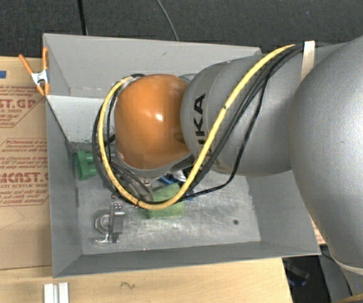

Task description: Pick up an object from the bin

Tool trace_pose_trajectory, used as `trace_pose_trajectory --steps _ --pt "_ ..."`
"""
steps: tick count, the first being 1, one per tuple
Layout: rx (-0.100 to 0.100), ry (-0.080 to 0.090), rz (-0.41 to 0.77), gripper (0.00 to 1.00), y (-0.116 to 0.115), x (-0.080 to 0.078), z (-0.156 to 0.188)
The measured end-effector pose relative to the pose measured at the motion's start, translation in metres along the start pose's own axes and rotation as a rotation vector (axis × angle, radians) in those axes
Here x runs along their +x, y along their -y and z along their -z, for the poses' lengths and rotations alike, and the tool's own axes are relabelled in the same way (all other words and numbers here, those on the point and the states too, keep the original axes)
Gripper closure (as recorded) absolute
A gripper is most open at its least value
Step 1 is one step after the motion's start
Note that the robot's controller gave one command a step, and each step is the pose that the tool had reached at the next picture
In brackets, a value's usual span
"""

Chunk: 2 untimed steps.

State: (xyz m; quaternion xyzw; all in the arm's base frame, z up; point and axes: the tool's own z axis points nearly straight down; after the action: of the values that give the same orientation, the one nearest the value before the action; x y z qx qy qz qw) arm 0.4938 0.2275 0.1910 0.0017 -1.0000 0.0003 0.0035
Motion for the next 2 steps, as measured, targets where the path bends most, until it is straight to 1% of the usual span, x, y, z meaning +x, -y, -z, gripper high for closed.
trace_pose_trajectory --steps 1,2 --pt "-0.002 0.012 0.141 0.0 -0.01 -0.003 -0.119" --pt "0.0 0.01 0.169 0.0 0.081 0.001 -0.108"
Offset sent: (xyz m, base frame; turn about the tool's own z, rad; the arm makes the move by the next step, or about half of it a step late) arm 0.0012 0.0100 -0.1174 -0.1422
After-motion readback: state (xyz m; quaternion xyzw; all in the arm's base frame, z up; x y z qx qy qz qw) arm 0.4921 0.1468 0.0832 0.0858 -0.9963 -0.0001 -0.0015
